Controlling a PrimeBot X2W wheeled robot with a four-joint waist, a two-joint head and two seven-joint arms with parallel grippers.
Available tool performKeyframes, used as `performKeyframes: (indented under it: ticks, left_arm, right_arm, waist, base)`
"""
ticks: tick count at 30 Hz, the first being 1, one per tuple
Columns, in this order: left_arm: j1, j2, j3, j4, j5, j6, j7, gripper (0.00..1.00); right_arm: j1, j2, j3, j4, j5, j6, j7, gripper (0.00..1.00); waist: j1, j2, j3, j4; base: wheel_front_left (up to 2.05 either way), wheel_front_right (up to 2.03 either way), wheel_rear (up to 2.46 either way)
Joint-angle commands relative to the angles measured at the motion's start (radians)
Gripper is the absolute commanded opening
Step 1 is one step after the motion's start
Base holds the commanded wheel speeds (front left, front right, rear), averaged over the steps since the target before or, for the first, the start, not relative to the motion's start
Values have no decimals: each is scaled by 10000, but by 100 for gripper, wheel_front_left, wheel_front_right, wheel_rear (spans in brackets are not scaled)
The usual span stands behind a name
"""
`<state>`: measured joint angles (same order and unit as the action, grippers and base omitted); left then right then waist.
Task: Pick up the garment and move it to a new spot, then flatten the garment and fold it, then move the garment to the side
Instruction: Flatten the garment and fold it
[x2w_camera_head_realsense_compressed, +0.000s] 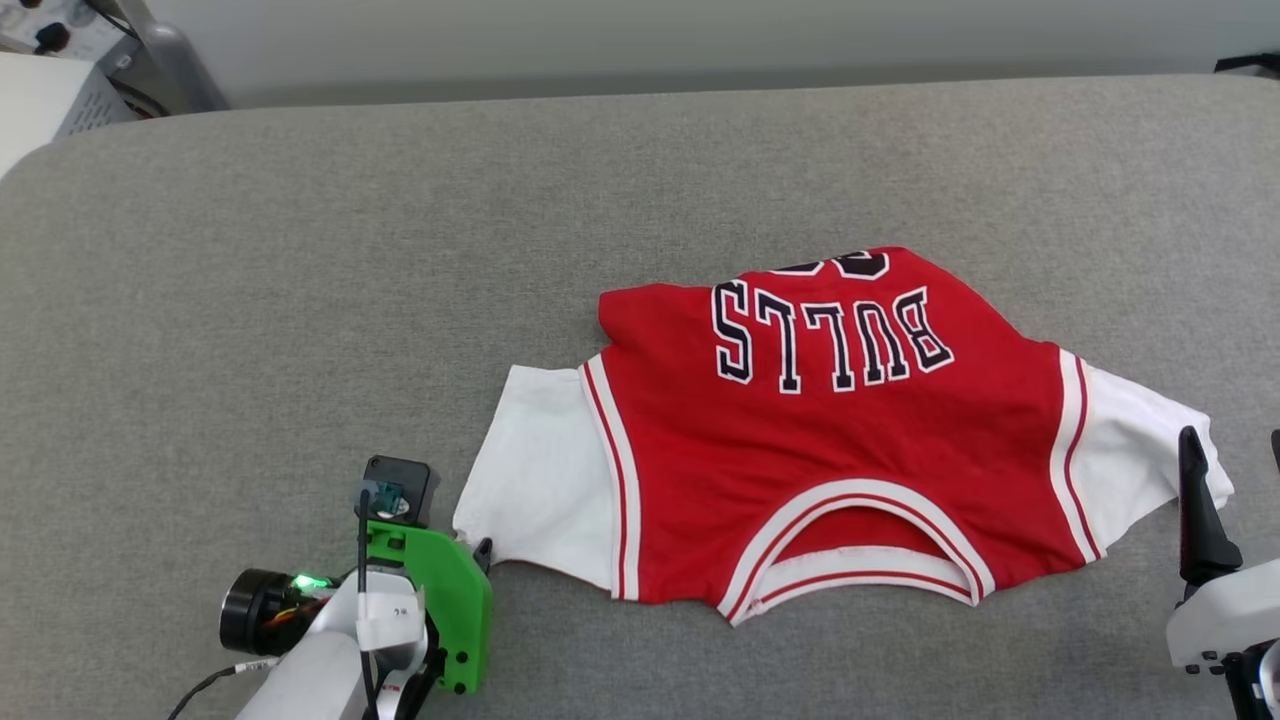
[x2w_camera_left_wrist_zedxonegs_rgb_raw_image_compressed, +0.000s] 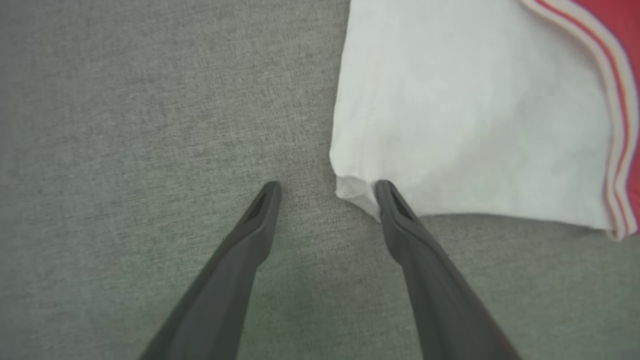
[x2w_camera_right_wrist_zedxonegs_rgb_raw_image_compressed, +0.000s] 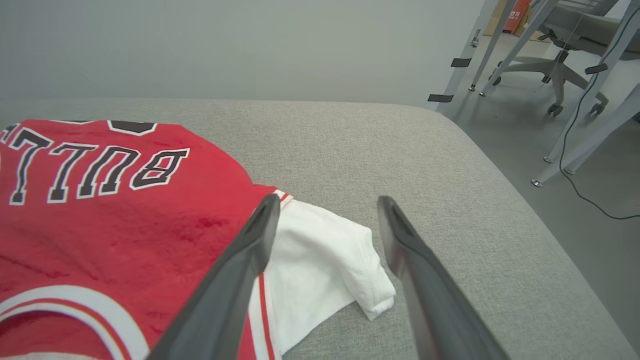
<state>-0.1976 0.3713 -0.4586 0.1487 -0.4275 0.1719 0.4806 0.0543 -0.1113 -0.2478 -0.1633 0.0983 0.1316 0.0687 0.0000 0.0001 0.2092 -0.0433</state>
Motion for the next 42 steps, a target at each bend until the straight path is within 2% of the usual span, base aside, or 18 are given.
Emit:
performKeyframes:
  ticks: [1,6,7,8,13,21,28,36,42]
  left_arm:
    - [-158,47,-27,163,39,44,6,100]
    - [-127,17,-162,705,-92,-90,206,100]
    - [-102,0,-225,798,-165,-180,322,20]
    - [-78,-13,-274,853,-222,-251,403,0]
    - [39,-74,-297,865,-481,-374,500,0]
    - [70,361,646,-281,-547,132,-556,0]
    - [450,1023,1306,-1977,-739,376,-582,0]
    - [1011,1184,1198,-3576,-1092,407,63,0]
    - [1087,1223,1131,-4174,-1084,568,341,0]
  right_arm:
    - [-205,6,-10,8,-32,-9,-34,100]
    - [-243,1,-34,40,-36,-9,-63,100]
    - [-247,2,-34,53,-47,-9,-63,100]
    - [-250,2,-32,66,-56,-9,-57,100]
    - [-233,-55,-78,129,-105,-9,51,100]
    - [90,-434,73,270,-134,-9,771,100]
    - [568,-819,238,271,-7,-9,2431,100]
    - [951,-985,419,94,681,-9,4606,100]
    - [612,-1179,522,202,1000,-9,5569,100]
  waist:
    - [0,-1,310,-297]
    - [0,-1,420,-357]
    - [0,-1,414,-350]
    - [0,-1,396,-340]
    - [0,-1,121,-140]
    - [0,-1,-552,281]
    - [0,-1,-716,614]
    - [0,-1,-421,857]
    - [0,-1,-123,932]
  base:
    - [0,0,0]
    - [0,0,0]
    - [0,0,0]
    - [0,0,0]
    - [0,0,0]
    - [0,0,0]
    - [0,0,0]
    - [0,0,0]
    - [0,0,0]
